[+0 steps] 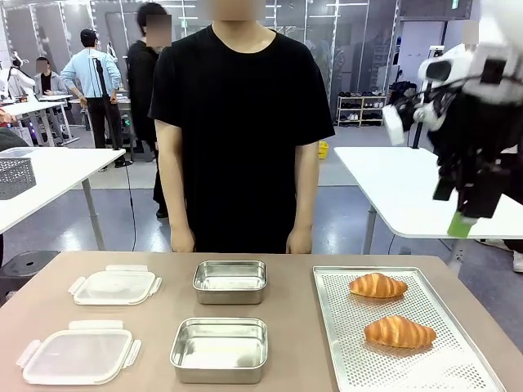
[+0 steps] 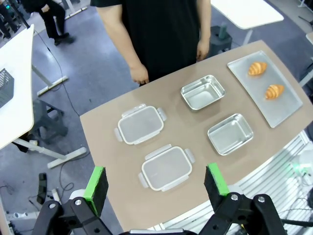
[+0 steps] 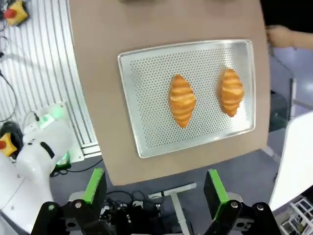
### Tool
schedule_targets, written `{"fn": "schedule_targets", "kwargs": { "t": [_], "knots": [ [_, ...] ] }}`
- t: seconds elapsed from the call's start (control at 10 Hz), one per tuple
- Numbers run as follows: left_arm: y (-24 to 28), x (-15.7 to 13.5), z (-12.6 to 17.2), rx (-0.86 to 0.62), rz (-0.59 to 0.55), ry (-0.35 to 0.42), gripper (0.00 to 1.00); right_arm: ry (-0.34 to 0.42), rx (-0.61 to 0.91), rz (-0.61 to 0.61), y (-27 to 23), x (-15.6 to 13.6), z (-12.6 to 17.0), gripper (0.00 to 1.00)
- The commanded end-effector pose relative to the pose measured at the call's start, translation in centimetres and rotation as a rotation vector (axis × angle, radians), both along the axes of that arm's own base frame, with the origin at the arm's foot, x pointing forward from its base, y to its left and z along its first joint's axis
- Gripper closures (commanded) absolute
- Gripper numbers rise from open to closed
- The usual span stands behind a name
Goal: Place the bread into the airtight container.
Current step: Pick up a Butter Roll and place it into an empty Airtight Container.
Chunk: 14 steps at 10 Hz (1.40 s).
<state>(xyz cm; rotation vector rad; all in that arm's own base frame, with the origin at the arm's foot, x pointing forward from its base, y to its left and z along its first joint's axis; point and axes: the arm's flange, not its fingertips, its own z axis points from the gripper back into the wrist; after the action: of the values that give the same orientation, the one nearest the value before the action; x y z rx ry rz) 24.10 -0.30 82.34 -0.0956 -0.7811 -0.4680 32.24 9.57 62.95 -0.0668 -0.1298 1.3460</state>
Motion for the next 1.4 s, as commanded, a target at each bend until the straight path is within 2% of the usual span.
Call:
{"fn": "schedule_targets", "kwargs": {
  "t": [0.0, 0.2, 0.3, 0.5, 0.7, 1.0, 1.1, 1.2, 1.3],
  "knots": [
    [0.1, 0.0, 0.4, 0.002, -0.002, 0.008, 0.0, 0.013, 0.08, 0.051, -0.7, 1.7, -3.0, 0.0],
    [0.1, 0.0, 0.4, 0.002, -0.002, 0.008, 0.0, -0.015, 0.118, 0.119, -1.0, 3.0, -7.6, 0.0],
    [0.1, 0.0, 0.4, 0.002, -0.002, 0.008, 0.0, 0.0, 0.156, 0.135, -1.2, 3.9, -10.4, 0.0],
    [0.1, 0.0, 0.4, 0.002, -0.002, 0.008, 0.0, -0.024, 0.108, 0.125, -1.7, 6.7, -15.9, 0.0],
    [0.1, 0.0, 0.4, 0.002, -0.002, 0.008, 0.0, -0.046, 0.065, 0.103, -1.9, 9.1, -19.6, 0.0],
    [0.1, 0.0, 0.4, 0.002, -0.002, 0.008, 0.0, -0.006, 0.037, 0.131, -2.6, 10.5, -23.3, 0.0],
    [0.1, 0.0, 0.4, 0.002, -0.002, 0.008, 0.0, 0.023, 0.027, 0.089, -3.2, 10.9, -23.7, 0.0],
    [0.1, 0.0, 0.4, 0.002, -0.002, 0.008, 0.0, 0.016, 0.055, 0.0, -3.7, 11.2, -22.9, 0.0],
    [0.1, 0.0, 0.4, 0.002, -0.002, 0.008, 0.0, 0.013, 0.041, 0.087, -2.6, 10.2, -24.1, 0.0]
  ]
}}
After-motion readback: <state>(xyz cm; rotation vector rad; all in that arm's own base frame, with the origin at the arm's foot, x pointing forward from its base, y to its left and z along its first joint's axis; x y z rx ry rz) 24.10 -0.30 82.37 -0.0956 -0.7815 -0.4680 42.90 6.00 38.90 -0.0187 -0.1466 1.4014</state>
